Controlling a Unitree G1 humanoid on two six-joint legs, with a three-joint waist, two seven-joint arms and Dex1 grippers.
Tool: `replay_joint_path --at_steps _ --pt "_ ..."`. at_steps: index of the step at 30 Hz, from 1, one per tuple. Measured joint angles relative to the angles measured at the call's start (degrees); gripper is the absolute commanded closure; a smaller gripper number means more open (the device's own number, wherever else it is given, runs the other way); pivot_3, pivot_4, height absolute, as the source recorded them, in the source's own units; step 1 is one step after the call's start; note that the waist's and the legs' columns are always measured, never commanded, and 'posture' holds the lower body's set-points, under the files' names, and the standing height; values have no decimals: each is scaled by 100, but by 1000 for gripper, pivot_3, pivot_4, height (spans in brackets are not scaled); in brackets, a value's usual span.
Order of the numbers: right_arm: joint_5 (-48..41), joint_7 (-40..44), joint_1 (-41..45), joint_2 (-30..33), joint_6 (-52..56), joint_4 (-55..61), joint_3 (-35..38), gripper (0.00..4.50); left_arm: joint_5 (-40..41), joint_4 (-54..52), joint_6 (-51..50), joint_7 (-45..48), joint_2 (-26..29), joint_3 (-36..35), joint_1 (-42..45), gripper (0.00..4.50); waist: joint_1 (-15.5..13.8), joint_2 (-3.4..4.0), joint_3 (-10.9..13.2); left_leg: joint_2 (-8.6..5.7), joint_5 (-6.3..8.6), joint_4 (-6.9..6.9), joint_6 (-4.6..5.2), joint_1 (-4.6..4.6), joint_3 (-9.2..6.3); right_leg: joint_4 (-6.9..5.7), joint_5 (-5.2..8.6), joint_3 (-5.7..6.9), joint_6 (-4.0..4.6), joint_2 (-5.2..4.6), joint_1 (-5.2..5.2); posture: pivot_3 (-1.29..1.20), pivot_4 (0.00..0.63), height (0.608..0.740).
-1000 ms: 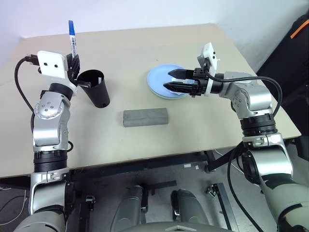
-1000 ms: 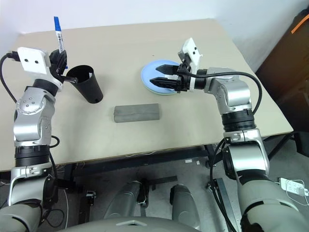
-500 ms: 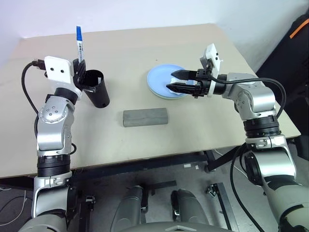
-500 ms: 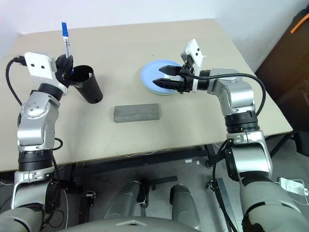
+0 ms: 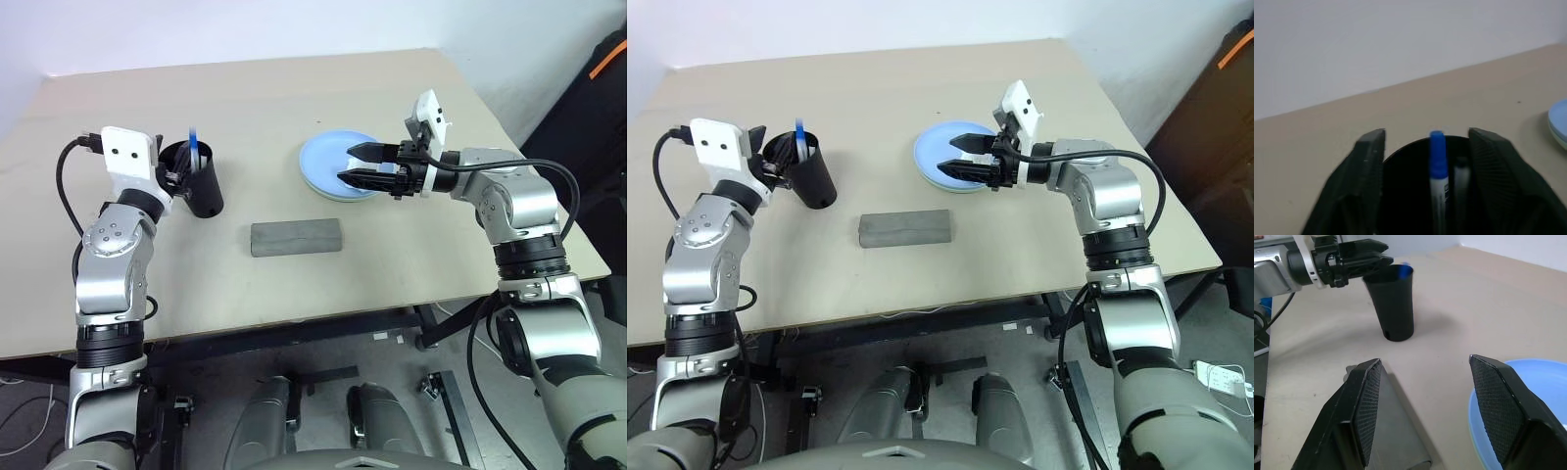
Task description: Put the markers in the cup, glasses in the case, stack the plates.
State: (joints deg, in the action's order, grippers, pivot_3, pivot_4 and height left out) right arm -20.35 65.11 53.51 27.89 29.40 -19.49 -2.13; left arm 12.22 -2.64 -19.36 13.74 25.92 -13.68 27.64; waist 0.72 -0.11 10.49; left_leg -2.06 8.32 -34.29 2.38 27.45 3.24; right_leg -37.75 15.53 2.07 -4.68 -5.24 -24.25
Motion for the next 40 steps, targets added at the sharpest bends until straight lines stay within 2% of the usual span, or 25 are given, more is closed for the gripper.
replay_joint_path --at_steps 3,11,14,17,21,22,24,28,40 --pt "7 1 0 0 -14 -5 -15 1472 39 -98 -15 0 0 -6 -21 19 -3 0 0 0 0 0 0 0 0 0 0 0 0 0 0 0 150 712" --pt "11 22 2 1 -105 -53 -72 1472 341 -727 -545 144 186 -145 -160 19 4 0 0 0 0 0 0 0 -1 0 0 0 0 1 -1 0 150 712" --pt "7 60 -8 31 -116 -63 -71 1472 966 -1338 -1094 561 590 -474 -420 19 32 0 1 1 0 0 0 0 -1 0 1 -4 1 3 -3 0 150 712" --pt "-14 59 -72 76 -109 -60 -45 1472 1894 -1984 -1732 1133 1093 -1165 -875 19 41 2 0 2 0 2 -1 -5 -4 2 2 -6 3 5 -1 0 150 712" --pt "-73 44 -283 259 62 45 17 1472 2405 -2223 -1985 1651 1304 -1558 -1753 19 17 2 0 2 1 2 -1 -9 -4 10 14 -3 24 0 -9 0 150 712" --pt "-86 31 -361 332 133 80 72 1472 2449 -2221 -1987 1792 1343 -1617 -2008 19 8 2 0 2 1 3 -1 -7 -3 16 13 -3 28 -1 -10 0 150 712" --pt "-143 10 -495 437 274 186 131 1135 2472 -2214 -1937 1979 1348 -1684 -2222 0 -6 2 0 2 2 10 -1 -5 -1 30 3 -2 42 -3 -9 0 150 712" --pt "-368 -7 -693 540 565 510 310 15 2436 -2073 -1582 2278 1351 -1700 -2388 0 2 2 0 2 3 46 -1 -5 28 47 -12 -4 54 -13 -18 0 150 712" --pt "-498 -369 -958 689 730 811 508 15 2127 -1424 -964 2703 1344 -1182 -2493 0 10 3 0 3 3 71 -1 -1 81 76 -13 -20 54 -34 -31 0 150 712"
